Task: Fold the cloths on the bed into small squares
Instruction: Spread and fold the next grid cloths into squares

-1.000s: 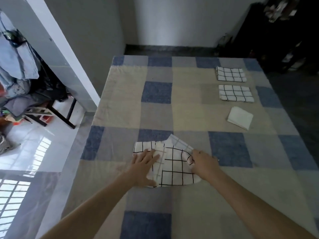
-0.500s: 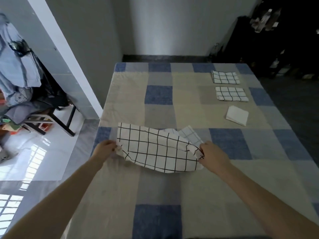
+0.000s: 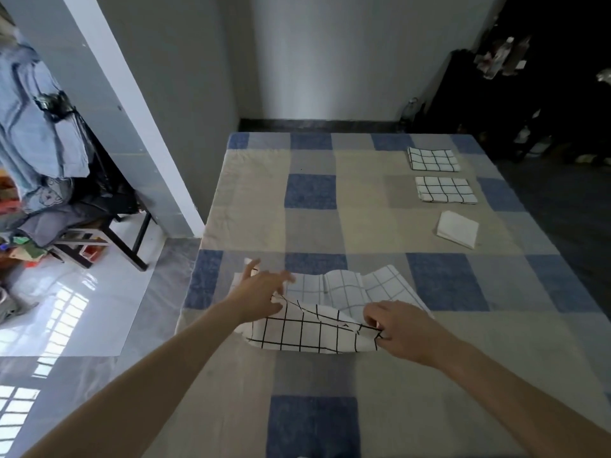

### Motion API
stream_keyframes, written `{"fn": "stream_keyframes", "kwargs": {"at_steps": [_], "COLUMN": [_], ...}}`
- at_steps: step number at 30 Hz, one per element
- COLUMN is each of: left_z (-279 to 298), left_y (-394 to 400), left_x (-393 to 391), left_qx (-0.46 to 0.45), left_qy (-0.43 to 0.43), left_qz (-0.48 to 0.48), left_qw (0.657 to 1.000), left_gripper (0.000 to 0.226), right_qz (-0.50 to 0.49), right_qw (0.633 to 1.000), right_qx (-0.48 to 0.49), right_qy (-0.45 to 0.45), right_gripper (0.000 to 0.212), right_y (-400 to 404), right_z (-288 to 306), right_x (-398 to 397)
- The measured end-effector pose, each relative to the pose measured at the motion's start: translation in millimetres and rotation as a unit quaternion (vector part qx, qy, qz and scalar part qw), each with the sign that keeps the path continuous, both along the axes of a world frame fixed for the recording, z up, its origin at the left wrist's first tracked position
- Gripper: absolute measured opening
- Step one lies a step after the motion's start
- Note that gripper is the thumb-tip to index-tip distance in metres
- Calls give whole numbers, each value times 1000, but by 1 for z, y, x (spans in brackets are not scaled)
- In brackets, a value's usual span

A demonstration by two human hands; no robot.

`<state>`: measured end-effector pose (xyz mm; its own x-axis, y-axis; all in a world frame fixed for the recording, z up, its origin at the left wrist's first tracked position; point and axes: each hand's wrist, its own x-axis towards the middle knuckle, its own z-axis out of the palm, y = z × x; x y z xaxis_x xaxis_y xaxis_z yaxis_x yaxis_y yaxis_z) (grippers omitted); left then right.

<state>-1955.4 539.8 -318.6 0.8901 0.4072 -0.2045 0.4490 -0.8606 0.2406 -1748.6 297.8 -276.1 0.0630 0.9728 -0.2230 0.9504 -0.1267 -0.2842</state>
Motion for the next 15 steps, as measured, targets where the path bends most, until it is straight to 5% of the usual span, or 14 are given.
{"fn": "stream_keyframes", "kwargs": {"at_steps": [2,6,9,12,15], "left_z": [5,10,10,18,21], "left_y": [11,44,62,65,68], "left_x": [-4,-28,-45,-48,-48], "left_qx": [-6,38,-90,-201,-250], "left_qy": [39,116,92,60,-8], "left_qz": [-3,-31,20,76,160], "left_qw": [999,992,992,975,955], "left_gripper": [28,24,25,5,10], "right_qz": [-90,-158,-150,-196,-293], "right_qw": [989,953,932,937,942], "right_qx": [-39,-191,-291,-248,-73], "right_qy": [107,172,156,145,143], "right_gripper": [27,56,35,31,36], "right_y": [-5,-11,-12,-13,-9], "right_z": [3,8,10,2,-4], "right_x": [1,18,33,50,64]}}
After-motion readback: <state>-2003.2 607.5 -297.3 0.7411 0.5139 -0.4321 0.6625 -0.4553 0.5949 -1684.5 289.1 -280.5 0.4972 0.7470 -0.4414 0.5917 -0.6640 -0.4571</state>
